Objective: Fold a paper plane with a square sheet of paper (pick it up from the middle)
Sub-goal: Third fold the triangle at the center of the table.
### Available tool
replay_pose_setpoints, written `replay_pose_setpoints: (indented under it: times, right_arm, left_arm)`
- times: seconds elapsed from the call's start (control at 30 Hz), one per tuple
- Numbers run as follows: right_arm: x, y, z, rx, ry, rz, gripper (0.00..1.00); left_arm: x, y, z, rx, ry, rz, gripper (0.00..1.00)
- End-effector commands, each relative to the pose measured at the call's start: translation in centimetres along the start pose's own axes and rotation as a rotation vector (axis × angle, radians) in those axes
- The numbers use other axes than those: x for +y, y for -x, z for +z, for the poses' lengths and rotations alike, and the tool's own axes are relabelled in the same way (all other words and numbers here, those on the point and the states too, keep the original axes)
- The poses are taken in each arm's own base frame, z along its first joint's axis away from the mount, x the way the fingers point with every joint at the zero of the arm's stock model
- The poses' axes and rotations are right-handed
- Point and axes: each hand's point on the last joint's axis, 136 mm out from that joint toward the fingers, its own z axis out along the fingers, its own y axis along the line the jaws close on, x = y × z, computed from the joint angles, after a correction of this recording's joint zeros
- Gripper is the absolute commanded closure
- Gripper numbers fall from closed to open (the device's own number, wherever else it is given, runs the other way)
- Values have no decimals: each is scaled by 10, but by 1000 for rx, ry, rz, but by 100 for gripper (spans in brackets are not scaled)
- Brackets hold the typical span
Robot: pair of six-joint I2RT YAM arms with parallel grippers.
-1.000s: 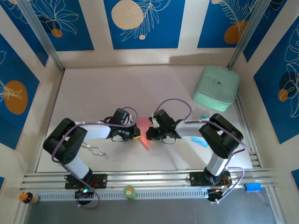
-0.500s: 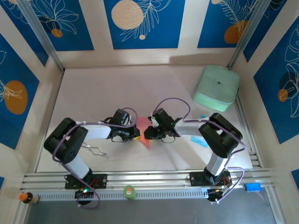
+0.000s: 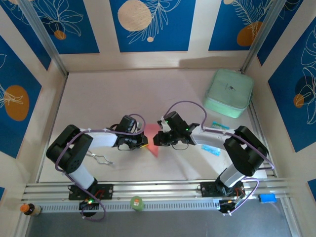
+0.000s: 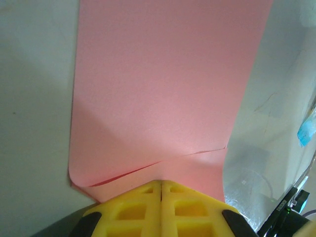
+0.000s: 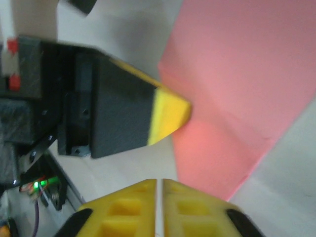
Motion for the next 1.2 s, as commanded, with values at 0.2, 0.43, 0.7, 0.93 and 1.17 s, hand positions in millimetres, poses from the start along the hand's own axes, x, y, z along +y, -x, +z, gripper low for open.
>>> replay_pose_setpoints:
  times: [0.2,0.43,0.7,0.93,1.17]
  right_arm:
    - [14,-21,30,144,28,-28,98]
    - [0,-25,43,179,-38,-8,98]
    - [-25,-44,45,206,-98,24,98]
    - [-32,-55,41,211,-103,37,97]
    - [-32,-62,35,216,-92,34,97]
  left_arm:
    - [23,-10,2,15,74,-21,100]
    - [23,-10,2,14,73,-23,100]
    - [26,-10,3,17,84,-28,100]
    - [29,-11,4,23,103,-31,100]
    - [33,-12,5,30,121,-37,100]
